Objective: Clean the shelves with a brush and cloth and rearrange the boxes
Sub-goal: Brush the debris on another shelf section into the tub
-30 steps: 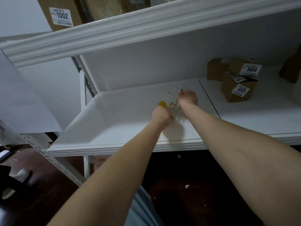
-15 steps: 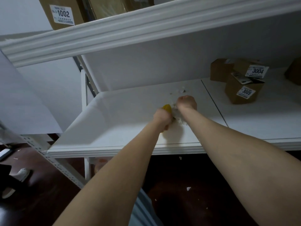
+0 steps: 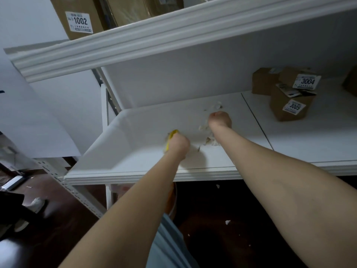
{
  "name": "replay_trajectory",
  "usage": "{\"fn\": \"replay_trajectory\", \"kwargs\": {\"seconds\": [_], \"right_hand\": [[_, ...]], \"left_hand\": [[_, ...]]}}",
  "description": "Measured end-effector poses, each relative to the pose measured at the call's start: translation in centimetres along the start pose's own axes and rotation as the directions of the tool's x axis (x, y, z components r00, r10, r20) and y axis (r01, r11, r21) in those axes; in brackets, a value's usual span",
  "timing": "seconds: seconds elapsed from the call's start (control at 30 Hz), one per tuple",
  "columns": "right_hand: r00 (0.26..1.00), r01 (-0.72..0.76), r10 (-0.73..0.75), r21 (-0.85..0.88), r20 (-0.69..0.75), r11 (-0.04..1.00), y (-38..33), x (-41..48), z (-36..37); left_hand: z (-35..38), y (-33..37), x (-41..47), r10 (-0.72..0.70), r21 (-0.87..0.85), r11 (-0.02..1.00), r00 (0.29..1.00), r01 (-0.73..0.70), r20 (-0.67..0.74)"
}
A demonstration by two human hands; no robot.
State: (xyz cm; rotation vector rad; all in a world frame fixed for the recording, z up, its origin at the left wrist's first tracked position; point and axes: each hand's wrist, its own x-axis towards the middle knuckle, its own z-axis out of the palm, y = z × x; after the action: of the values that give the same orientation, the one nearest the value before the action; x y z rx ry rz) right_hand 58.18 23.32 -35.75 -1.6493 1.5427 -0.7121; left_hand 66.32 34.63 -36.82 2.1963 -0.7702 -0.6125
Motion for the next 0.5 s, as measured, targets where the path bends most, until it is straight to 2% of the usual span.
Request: {"fn": "replay_trajectory", "kwargs": {"seconds": [0.1, 0.2, 0.27, 0.37, 0.5], "right_hand": [[1.0, -0.003, 0.004, 0.005, -0.01, 1.0, 0.1, -0.1, -0.7], [0.999, 0.008, -0.008, -0.016, -0.045, 1.0, 0.7, 0.5, -1.9], [0.997, -0.004, 0.002, -0.022, -0.077, 1.0, 1.6, 1.3, -2.8], [0.994, -0.037, 0.03, -0.07, -0.1, 0.997, 3.0, 2.4, -3.7], [0.993, -0.092, 0.079, -0.147, -0.092, 0.985, 4.4, 3.4, -4.0]], "left_hand": [[2.0, 2.1, -0.9, 0.093, 0.085, 0.991, 0.992, -0.101, 0.086], [2.0, 3.0, 0.3, 0.171, 0.179, 0.968, 0.984, -0.177, 0.044], [1.0, 2.9, 2.2, 0.184, 0.196, 0.965, 0.983, -0.176, -0.024], [-1.1, 2.1, 5.4, 0.202, 0.323, 0.933, 0.973, -0.157, -0.113], [-1.9, 0.5, 8.8, 0.141, 0.381, 0.921, 0.982, -0.082, -0.128]]}}
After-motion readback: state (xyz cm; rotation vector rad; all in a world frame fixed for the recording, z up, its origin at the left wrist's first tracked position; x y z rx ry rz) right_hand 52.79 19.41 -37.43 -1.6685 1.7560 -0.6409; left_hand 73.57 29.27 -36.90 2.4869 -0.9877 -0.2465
